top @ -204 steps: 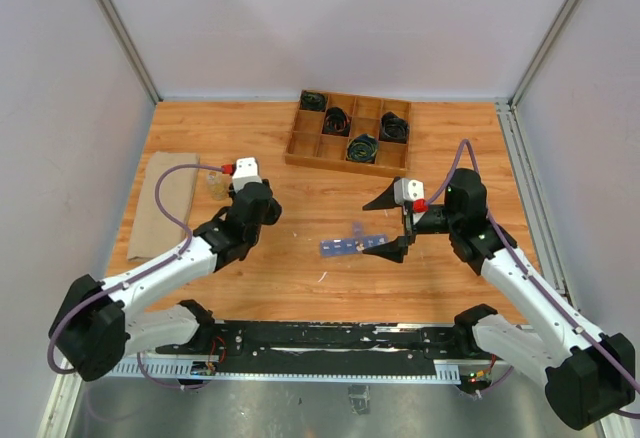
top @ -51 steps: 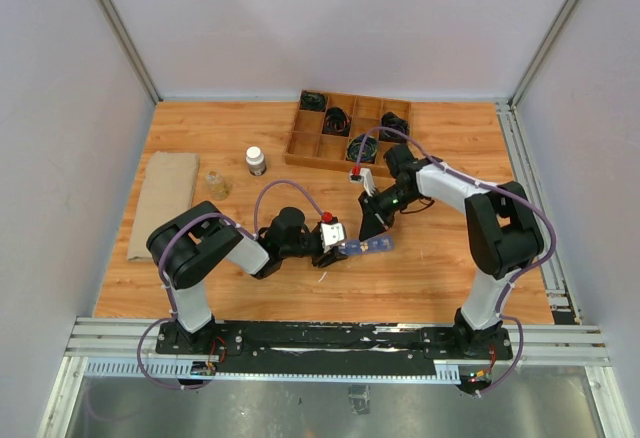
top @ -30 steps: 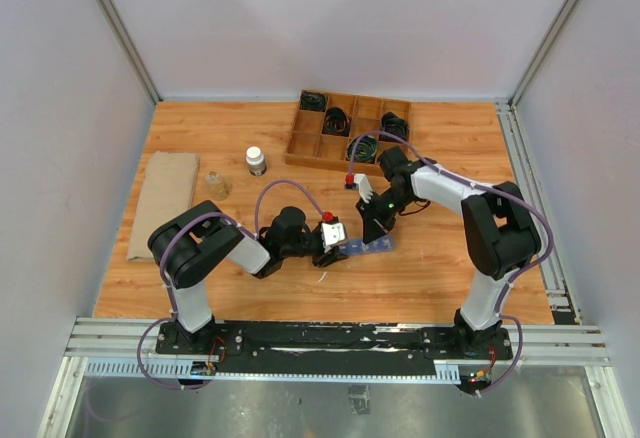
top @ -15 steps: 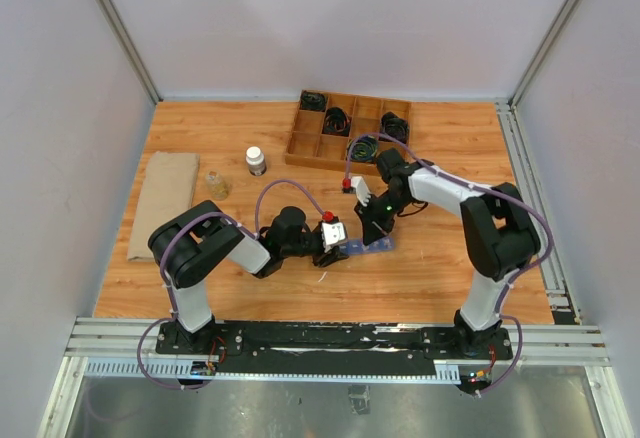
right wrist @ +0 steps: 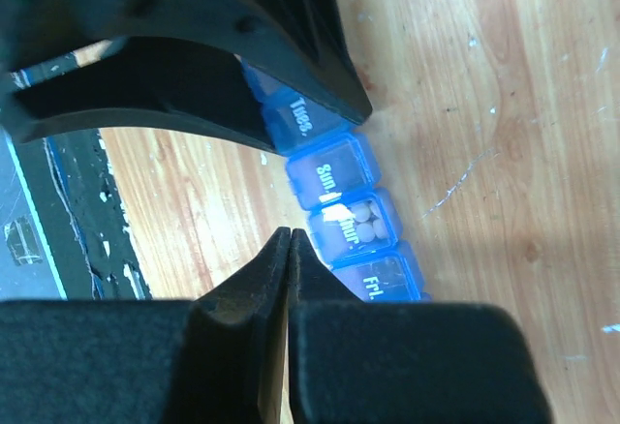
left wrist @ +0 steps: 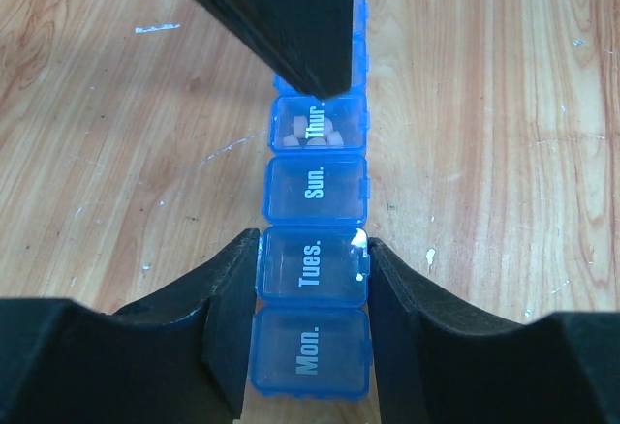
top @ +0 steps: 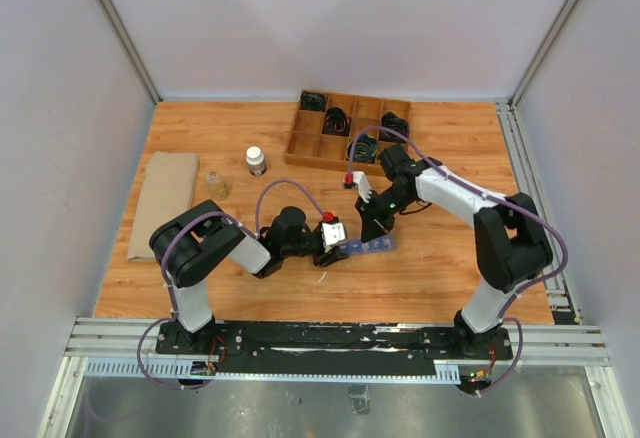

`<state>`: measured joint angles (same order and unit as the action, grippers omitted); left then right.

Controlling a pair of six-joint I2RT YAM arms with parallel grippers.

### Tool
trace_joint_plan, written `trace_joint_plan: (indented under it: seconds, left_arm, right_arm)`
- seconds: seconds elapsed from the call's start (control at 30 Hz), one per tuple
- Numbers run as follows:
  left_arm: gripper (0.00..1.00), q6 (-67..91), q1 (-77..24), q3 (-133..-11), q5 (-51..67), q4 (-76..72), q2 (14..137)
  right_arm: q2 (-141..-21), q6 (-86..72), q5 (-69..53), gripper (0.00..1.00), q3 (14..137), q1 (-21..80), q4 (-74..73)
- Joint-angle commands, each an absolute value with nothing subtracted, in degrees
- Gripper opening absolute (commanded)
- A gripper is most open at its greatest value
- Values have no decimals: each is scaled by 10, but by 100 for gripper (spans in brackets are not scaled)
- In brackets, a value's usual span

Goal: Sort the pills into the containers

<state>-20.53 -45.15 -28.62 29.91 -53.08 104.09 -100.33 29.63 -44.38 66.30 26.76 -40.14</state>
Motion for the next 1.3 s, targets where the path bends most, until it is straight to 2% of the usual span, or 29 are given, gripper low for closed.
trace_joint_plan:
  seconds: [0.0,0.33,0.43,0.53,0.63,0.7,0.87,0.93,1.0,1.27]
  left_arm:
    - [26,-205,-455,-287,296,-498,1062]
    - [25,-206,-455,-289,299,-498,1068]
    - [25,-207,-455,-289,298,-498,1069]
    - [25,-207,-455,-289,296,-498,1068]
    - [27,-202,-455,-291,293,-499,1068]
    - [32,-192,-455,-295,286,-499,1066]
    - [68,-132,-455,-283,265,-545,1042]
    - [90,-108,-455,-268,259,-569,1018]
    - [98,-92,-455,-257,263,-581,990]
    - [99,24,-455,-236,261,-550,854]
  right_arm:
    - [-957,332,-469,1,653,271,-405]
    - [-1105,289,-313,1,685,272,-430]
    - [-1095,291,-336,1,685,268,-430]
    - [-1060,322,-429,2,688,261,-449]
    - [-1018,363,-504,7,691,254,-470]
    - [-991,378,-512,14,688,250,-470]
    - [-948,394,-508,29,685,234,-464]
    - [-932,395,-509,34,684,225,-463]
    - [-918,396,-514,39,682,216,-461]
    - [-832,403,-530,52,670,195,-445]
